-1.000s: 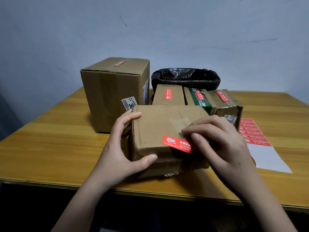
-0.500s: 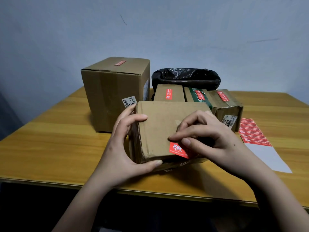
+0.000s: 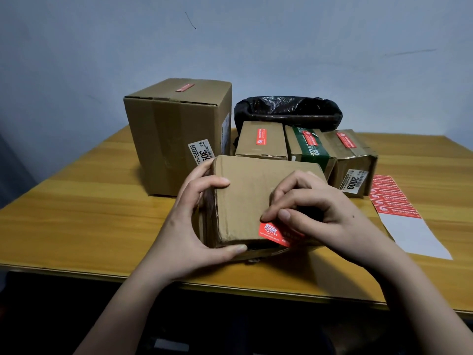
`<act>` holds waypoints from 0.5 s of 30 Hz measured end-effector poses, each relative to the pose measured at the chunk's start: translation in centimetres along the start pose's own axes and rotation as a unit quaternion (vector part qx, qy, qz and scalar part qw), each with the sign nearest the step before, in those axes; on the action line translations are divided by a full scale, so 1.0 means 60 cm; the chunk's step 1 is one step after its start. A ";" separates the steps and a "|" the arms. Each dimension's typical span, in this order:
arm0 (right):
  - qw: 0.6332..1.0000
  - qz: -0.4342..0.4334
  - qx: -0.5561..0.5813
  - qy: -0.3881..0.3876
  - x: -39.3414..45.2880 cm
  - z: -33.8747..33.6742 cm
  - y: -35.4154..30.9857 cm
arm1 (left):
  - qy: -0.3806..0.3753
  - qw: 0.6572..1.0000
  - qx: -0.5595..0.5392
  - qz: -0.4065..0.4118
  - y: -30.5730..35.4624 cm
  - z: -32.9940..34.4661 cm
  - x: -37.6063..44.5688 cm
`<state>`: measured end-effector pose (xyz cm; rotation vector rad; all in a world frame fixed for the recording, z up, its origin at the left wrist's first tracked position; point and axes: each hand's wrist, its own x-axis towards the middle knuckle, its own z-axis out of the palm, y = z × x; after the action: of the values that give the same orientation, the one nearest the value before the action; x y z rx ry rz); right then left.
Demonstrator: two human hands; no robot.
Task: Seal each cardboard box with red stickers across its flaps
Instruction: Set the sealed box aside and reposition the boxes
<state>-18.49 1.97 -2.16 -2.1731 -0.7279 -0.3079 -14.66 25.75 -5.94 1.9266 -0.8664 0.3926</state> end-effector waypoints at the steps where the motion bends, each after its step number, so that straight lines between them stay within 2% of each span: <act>1: 1.000 -0.003 -0.002 0.001 0.000 0.001 0.000 | -0.004 1.000 -0.004 0.001 -0.001 -0.001 0.001; 7: 0.999 -0.008 0.014 0.043 -0.004 0.008 0.008 | -0.039 0.999 -0.020 0.003 -0.003 -0.011 0.010; 15: 0.999 -0.035 -0.019 0.035 -0.007 0.011 0.011 | -0.048 0.999 -0.008 0.007 -0.003 -0.014 0.012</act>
<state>-18.44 1.98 -3.18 -2.1640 -0.7643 -0.4347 -13.98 26.26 -5.23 1.9384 -0.9436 0.3037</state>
